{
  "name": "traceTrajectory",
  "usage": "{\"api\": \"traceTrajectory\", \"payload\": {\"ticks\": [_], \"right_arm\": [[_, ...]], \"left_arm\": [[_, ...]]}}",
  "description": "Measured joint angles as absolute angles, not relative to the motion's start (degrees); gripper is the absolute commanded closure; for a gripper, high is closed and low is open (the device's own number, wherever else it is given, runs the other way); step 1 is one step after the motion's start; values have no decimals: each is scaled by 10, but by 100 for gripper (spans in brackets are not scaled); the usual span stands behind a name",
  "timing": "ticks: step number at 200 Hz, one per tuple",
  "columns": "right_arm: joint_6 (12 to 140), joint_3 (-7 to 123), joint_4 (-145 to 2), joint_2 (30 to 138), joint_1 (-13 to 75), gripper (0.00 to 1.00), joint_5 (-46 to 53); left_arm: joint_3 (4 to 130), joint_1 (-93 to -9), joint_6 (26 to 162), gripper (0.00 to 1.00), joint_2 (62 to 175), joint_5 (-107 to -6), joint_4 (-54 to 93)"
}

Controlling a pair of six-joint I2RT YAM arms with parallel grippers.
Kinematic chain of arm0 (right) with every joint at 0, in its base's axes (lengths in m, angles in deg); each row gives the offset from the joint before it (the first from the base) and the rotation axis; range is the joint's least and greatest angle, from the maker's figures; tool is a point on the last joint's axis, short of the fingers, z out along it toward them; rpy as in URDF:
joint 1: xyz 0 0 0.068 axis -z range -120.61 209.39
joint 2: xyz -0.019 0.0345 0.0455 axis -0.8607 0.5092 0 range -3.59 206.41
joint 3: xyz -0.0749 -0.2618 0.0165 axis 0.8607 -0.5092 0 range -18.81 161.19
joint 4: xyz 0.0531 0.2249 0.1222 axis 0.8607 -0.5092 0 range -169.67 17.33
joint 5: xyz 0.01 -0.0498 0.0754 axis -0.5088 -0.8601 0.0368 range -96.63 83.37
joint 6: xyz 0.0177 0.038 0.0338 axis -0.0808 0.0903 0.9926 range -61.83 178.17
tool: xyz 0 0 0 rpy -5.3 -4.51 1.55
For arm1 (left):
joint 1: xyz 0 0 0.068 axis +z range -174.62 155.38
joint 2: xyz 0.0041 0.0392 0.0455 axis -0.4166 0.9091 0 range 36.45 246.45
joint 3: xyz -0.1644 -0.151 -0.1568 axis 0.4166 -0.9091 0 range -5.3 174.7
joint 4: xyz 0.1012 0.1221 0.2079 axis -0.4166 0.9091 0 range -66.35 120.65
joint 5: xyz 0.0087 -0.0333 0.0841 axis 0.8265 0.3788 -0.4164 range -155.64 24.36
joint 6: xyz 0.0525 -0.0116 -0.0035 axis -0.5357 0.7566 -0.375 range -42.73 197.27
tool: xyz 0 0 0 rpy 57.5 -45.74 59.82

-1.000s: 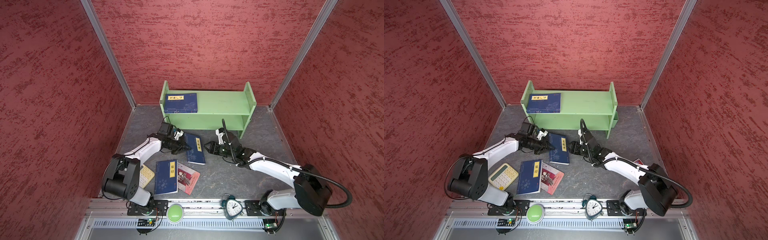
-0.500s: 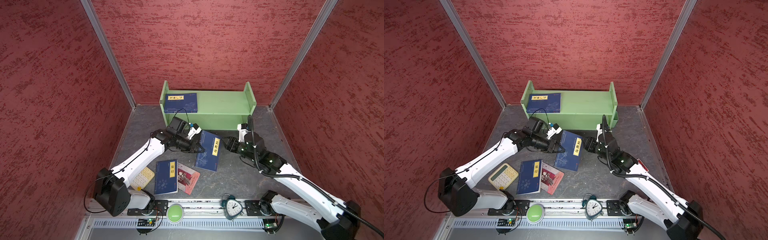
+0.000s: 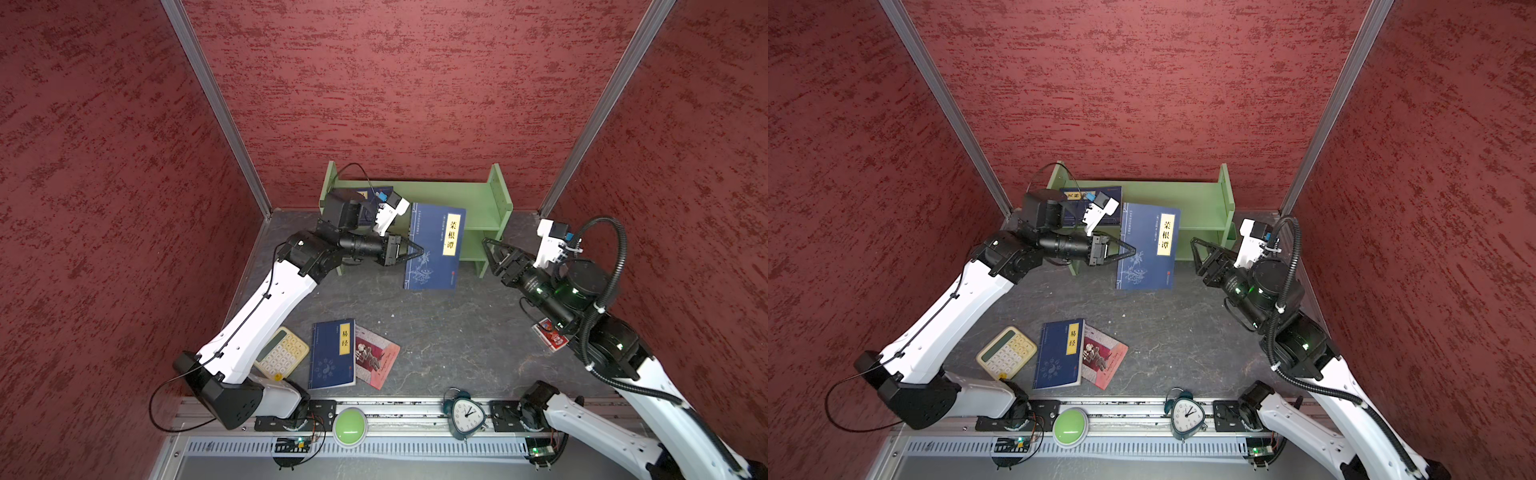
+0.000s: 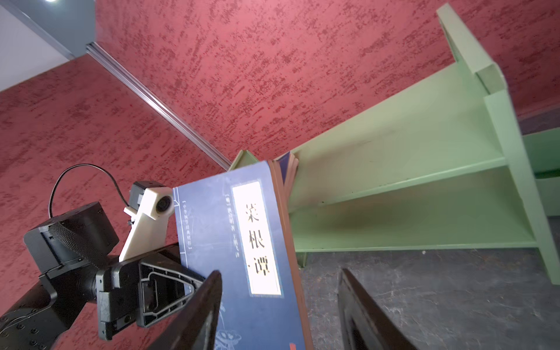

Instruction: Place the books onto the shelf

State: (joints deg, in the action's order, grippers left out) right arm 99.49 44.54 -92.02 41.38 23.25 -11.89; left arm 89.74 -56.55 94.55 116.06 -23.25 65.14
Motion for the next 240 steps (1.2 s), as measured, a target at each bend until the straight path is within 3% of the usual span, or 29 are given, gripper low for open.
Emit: {"api": "traceTrajectory", "payload": {"ticks": [65, 123, 240], "right_arm": [[1079, 358, -666, 493, 233, 36, 5], [1193, 329, -432, 627, 232, 35, 86], [1268, 402, -245, 789, 225, 34, 137]], "left_arm": [[942, -472, 1028, 91, 1175, -238, 577], [864, -368, 1203, 91, 1175, -223, 458], [824, -359, 1354, 91, 1169, -190, 351]]}}
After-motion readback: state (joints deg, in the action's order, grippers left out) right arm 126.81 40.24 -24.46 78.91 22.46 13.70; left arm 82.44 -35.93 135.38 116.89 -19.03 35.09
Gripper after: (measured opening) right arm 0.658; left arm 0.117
